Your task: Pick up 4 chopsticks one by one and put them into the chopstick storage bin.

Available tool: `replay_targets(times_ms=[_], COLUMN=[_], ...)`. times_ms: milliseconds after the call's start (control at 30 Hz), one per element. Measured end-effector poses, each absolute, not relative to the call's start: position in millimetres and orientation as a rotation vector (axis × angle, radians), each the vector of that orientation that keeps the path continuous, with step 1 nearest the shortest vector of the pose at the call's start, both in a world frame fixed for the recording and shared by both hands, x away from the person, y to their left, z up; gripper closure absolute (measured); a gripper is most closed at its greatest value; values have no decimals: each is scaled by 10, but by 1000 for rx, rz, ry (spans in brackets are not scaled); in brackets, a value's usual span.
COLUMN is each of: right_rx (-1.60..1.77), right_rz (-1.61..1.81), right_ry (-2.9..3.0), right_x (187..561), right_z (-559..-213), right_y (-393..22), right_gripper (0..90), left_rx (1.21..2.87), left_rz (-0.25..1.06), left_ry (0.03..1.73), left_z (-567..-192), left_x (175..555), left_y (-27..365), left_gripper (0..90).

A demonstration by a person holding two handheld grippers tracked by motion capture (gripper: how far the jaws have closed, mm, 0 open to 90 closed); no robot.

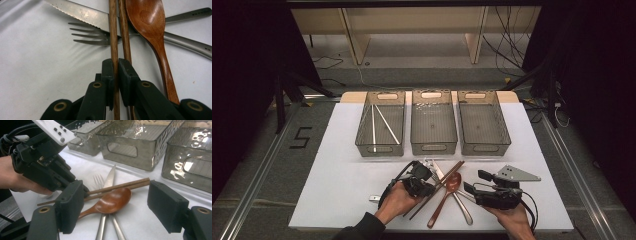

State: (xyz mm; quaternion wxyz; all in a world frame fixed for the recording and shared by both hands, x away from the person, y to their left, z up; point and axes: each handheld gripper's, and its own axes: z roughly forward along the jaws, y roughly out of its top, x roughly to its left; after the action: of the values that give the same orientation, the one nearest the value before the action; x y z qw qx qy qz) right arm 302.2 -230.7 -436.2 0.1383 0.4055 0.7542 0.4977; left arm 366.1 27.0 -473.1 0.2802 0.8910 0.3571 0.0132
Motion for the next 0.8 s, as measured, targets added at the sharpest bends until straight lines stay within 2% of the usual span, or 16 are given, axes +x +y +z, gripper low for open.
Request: replay_targets(times_ms=[500,800], right_rx=[1171,1171], right_rz=[1445,1449], right_ry=[2180,2172], right_x=[3022,3021], right_z=[-4354,-4349], right_y=[-2312,-2325], right_gripper=[300,300], left_rx=[2353,2277], left_rz=[66,58], left_ry=[948,919], left_z=[-4668,-4476], left_x=[3667,3659], left_y=[323,406], left_gripper=[843,844])
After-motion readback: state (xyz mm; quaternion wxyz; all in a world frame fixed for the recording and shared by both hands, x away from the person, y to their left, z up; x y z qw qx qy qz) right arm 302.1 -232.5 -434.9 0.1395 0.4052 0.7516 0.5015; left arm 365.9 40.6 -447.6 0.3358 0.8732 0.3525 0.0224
